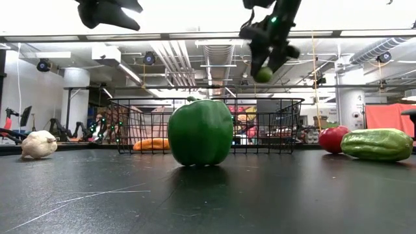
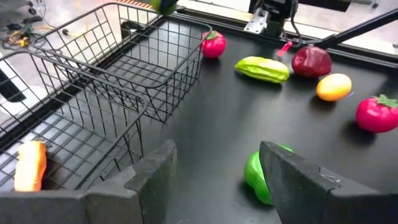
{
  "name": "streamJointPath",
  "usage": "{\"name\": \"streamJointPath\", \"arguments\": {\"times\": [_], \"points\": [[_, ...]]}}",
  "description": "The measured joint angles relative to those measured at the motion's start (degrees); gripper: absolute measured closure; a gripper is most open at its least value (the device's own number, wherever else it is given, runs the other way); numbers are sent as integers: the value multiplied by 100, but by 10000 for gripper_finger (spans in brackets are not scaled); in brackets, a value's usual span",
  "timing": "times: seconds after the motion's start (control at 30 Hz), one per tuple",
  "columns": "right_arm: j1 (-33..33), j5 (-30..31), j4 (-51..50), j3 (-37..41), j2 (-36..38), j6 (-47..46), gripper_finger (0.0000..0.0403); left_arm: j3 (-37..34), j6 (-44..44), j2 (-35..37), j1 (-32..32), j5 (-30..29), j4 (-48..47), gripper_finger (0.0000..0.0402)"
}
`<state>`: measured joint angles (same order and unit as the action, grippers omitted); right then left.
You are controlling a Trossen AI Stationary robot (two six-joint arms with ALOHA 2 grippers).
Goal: Sort produce into baskets
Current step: Put the lime into the right wire basket
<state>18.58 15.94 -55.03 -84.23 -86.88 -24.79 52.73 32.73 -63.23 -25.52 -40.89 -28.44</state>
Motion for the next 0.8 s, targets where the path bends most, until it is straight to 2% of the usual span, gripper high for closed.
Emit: {"name": "streamJointPath", "arguments": {"times": [0.3, 0.5, 0.67, 0.8], "points": [[791, -451, 44, -480, -1059, 850, 158, 2, 807, 238, -149, 99, -798, 187], [1147, -487, 315, -625, -1665, 1255, 158, 2, 855, 248, -155, 357, -910, 187], [1361, -1130, 346, -647, -2041, 1341, 158, 2, 855, 248, -155, 357, -910, 187], [1413, -1252, 352, -647, -2190, 1380, 158, 2, 844, 248, -154, 353, -913, 187]]}}
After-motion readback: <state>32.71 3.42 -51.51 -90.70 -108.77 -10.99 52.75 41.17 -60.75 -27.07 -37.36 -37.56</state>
